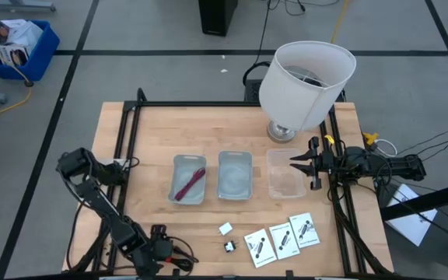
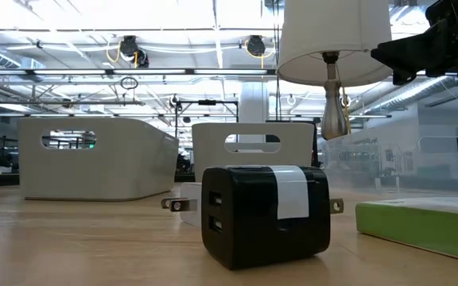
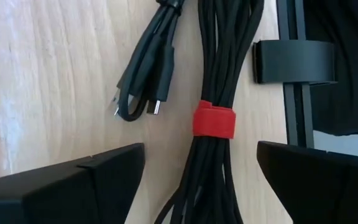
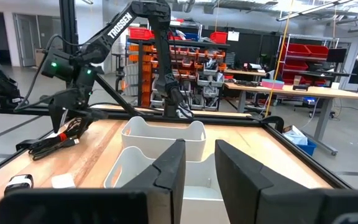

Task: Pick and place items into bin
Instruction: Put the black red cable charger into the left gray bin

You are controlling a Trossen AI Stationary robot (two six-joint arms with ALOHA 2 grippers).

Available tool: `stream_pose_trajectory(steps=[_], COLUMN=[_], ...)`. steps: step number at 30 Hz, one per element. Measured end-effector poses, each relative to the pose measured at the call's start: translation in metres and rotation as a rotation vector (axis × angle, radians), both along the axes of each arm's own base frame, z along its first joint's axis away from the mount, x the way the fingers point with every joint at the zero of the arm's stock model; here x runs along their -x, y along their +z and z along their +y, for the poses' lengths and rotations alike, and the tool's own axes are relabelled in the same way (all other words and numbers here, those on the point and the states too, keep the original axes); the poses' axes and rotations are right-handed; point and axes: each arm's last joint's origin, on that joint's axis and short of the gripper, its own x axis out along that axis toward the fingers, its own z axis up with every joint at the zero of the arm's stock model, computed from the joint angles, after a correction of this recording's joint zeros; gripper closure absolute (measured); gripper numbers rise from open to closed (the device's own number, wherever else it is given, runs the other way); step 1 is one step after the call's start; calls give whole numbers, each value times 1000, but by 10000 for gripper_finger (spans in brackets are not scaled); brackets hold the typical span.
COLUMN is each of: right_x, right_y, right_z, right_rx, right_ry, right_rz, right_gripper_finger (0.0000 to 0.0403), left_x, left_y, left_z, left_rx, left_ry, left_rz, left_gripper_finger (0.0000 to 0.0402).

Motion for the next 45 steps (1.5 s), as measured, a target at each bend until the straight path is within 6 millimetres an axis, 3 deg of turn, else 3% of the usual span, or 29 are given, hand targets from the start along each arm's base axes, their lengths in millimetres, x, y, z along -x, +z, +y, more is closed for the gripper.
stream_pose_trajectory(steps=[6, 14, 15, 20, 25, 31, 36, 40, 45], right_x=[0, 0, 0, 0, 0, 0, 0, 0, 0], right_y=[0, 0, 0, 0, 0, 0, 0, 0, 0], right_z=[0, 0, 0, 0, 0, 0, 0, 0, 0], right_rx=[1, 3, 3, 3, 3, 3, 3, 3, 3], right_ry=[0, 0, 0, -2, -3, -4, -4, -4, -4], right_rz=[0, 0, 0, -1, -1, -1, -2, -2, -2], right_gripper_finger=[325, 323, 324, 325, 323, 324, 324, 325, 323], left_x=[-1, -1, -2, -6, -9, -18, -30, -46, -56], left_y=[-2, -2, 0, 14, 53, 104, 135, 142, 127], left_z=[0, 0, 0, 5, 18, 56, 96, 130, 162], left_rx=[-22, 8, 36, 98, 107, 64, -38, -51, -51], left_ry=[-31, -38, -43, -74, -45, 195, 397, 666, 899], left_rz=[-21, 3, 16, 11, -164, -425, -629, -671, -511], left_gripper_finger=[165, 358, 368, 365, 365, 364, 353, 363, 364])
